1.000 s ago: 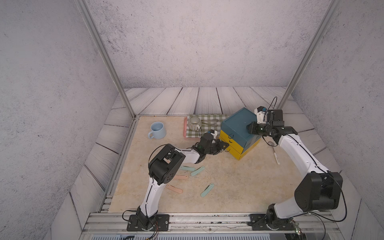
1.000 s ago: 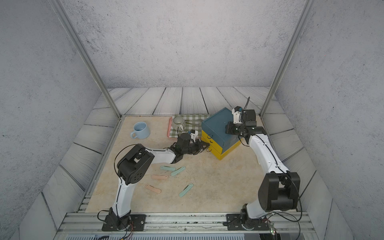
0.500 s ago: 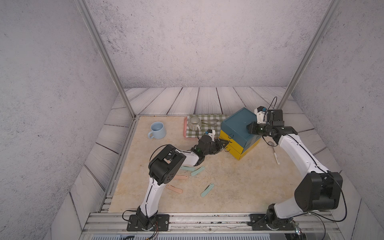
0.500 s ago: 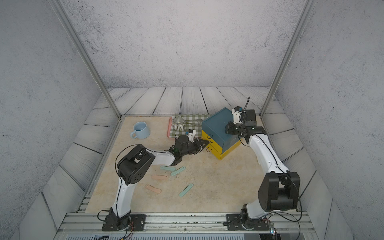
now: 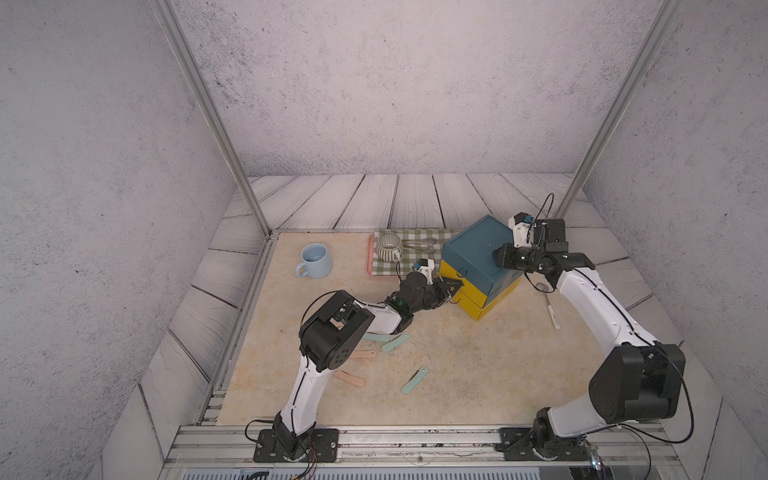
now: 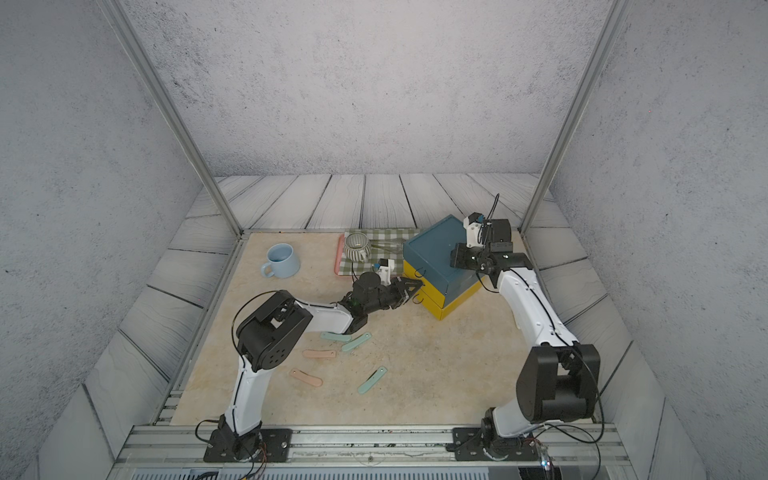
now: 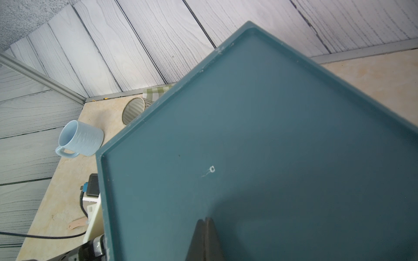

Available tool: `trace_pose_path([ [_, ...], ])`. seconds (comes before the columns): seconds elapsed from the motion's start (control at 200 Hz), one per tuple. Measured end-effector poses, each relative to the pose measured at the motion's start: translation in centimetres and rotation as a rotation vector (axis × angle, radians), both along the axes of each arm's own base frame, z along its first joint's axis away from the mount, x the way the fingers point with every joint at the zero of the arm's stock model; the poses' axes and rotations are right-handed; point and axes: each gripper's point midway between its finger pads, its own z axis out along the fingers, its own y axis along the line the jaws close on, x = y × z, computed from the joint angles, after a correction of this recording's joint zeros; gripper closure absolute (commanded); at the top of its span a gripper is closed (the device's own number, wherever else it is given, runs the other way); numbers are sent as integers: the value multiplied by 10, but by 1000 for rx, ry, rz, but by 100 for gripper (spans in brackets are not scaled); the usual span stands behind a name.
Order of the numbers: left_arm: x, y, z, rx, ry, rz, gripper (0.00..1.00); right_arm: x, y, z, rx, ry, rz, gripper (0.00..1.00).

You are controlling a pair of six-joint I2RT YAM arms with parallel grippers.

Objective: Place the fruit knives into the drawer by color
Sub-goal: Open the drawer in the storage box.

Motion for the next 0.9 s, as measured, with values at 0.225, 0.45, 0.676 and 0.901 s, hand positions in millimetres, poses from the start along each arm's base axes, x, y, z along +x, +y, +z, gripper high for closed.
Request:
trace_pose_path([
  [0.225,4,-3,5,-15,0,4,73,0,1,0,0,-1,2,96],
  [0.45,4,-3,-1,-11,11,5,73,1,1,0,0,-2,3,96],
  [0.676,4,-3,-1,-14,12,5,73,1,1,0,0,-2,3,96],
  [0.901,5,-4,-6,-13,21,6,74,1,1,0,0,-2,3,96],
])
